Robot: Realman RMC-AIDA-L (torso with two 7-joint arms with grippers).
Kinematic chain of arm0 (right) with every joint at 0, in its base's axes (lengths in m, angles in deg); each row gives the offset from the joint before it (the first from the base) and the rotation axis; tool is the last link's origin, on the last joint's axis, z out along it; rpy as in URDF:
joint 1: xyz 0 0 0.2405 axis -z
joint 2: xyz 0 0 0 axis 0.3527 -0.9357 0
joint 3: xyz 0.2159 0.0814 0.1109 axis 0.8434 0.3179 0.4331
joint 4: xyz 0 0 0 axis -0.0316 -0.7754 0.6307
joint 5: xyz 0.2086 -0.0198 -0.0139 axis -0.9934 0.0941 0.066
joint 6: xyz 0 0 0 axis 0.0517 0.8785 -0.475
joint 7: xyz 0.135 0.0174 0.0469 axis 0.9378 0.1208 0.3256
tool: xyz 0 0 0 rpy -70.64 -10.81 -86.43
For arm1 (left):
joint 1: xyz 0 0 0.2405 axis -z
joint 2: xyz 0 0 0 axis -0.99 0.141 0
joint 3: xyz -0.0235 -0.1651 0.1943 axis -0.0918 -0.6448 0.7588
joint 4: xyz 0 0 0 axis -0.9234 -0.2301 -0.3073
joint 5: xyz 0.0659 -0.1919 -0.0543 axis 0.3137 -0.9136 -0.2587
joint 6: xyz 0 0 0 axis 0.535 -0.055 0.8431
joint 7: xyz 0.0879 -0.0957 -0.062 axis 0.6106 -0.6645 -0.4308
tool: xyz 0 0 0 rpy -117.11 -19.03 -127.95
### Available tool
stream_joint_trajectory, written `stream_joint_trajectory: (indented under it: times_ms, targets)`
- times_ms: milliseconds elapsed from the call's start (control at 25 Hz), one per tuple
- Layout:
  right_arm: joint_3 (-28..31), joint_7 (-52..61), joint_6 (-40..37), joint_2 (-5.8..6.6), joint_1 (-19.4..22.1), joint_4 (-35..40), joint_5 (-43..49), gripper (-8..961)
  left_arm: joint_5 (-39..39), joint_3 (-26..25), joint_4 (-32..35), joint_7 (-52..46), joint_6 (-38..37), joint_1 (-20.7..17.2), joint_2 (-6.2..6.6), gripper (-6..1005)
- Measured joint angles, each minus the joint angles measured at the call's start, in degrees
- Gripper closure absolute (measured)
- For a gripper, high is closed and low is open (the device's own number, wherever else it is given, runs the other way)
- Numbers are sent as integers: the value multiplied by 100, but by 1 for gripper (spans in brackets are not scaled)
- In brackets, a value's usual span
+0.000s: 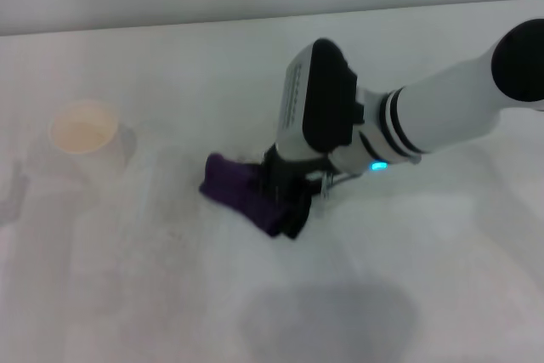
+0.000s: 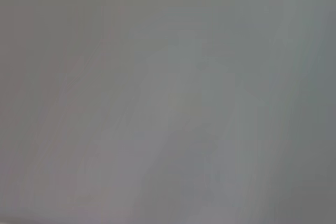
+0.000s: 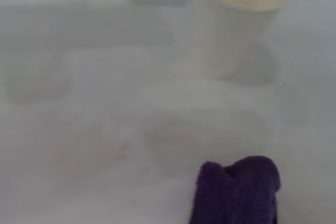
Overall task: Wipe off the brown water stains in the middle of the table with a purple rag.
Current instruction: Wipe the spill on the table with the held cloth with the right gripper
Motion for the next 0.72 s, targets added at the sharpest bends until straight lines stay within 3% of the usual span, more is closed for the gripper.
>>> stream_joint_trajectory:
  times_ms: [200, 400, 600, 720]
  targets:
    - [121, 117, -489, 53, -83, -258, 59, 858, -8, 0, -4, -3, -1, 52, 7, 130]
    - [674, 284, -823, 48, -235, -784, 189, 857, -12, 0, -7, -10, 0, 30, 8, 131]
    - [973, 469, -519, 55, -278, -839, 184, 857, -52, 0, -59, -89, 2, 5, 7, 129]
    - [666, 508, -280, -1, -286, -787, 17, 857, -53, 0, -62, -93, 2, 4, 7, 130]
